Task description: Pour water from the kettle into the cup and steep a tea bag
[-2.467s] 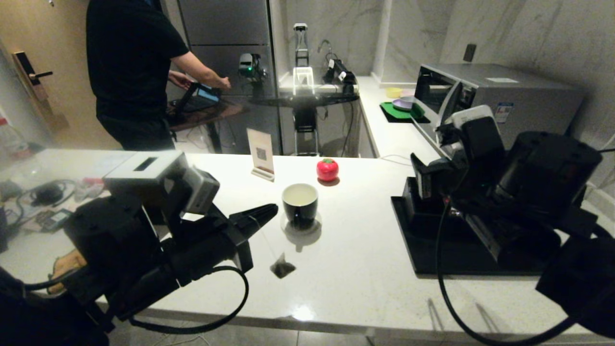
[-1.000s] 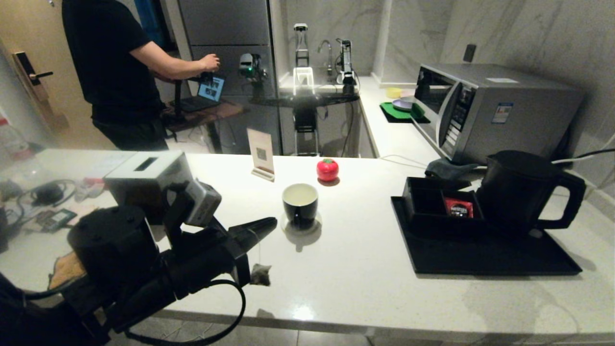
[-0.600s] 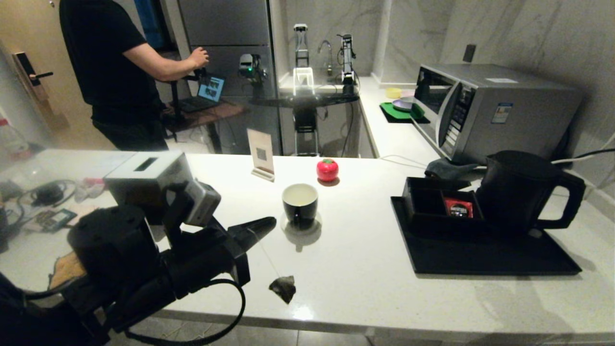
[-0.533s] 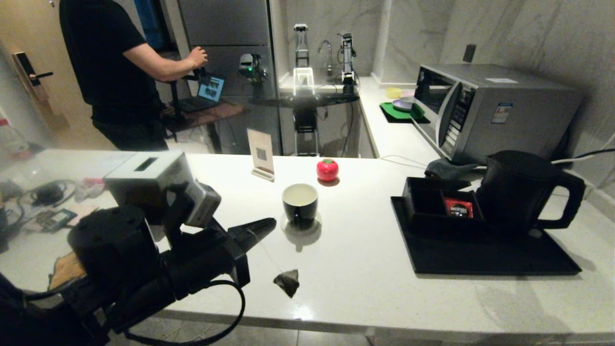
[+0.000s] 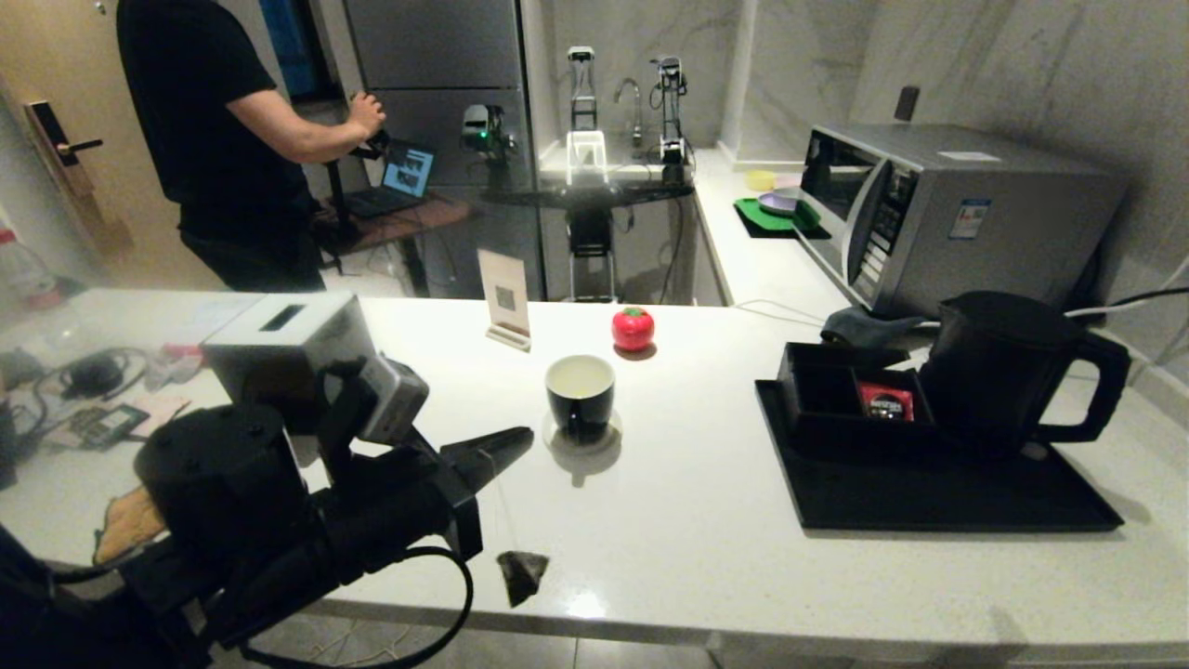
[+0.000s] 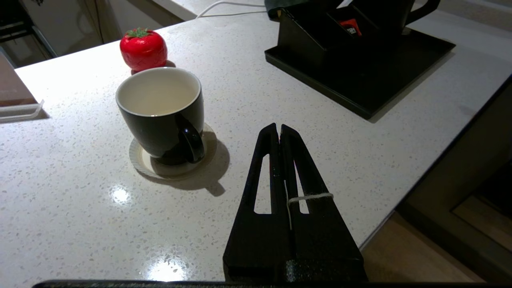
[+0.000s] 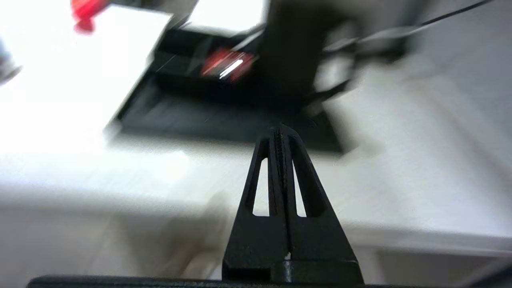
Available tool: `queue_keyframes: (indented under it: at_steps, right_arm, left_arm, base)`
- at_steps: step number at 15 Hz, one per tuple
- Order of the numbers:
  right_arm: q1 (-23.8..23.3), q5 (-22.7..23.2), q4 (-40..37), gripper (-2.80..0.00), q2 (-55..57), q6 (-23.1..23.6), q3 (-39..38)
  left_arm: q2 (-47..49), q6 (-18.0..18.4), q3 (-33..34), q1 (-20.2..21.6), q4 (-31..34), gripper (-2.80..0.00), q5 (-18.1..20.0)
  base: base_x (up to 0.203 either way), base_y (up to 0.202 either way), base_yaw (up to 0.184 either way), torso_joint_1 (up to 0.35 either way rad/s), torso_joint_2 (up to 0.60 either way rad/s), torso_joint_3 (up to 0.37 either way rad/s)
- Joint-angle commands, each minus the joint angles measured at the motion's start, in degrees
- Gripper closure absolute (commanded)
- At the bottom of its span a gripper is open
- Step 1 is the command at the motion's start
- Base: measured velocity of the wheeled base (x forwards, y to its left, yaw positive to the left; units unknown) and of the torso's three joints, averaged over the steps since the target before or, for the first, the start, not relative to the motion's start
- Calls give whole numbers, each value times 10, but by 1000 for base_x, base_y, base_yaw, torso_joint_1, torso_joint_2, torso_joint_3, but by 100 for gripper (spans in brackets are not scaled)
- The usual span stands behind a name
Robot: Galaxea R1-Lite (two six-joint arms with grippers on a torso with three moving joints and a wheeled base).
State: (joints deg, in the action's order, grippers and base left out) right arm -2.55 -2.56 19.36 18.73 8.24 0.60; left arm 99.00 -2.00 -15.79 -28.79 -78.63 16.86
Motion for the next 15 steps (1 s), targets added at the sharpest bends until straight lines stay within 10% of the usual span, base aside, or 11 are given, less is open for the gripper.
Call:
queue_keyframes:
  at_steps: [1,6,15]
  right_arm:
    - [24,20,-73,0,-75,0,-5]
    - [28,30,-229,0,-187,-50,7]
    - [28,31,-226,0,-187,-67,6]
  left_arm:
    - [-2,0,1,0,-5,0,1]
    - [-7,-1,1,1,-6,0,-3]
    - [-35,-2,14,1,-5,0,-16]
  base:
    - [0,0,0,0,0,0]
    - [0,0,0,0,0,0]
    - [0,0,0,0,0,0]
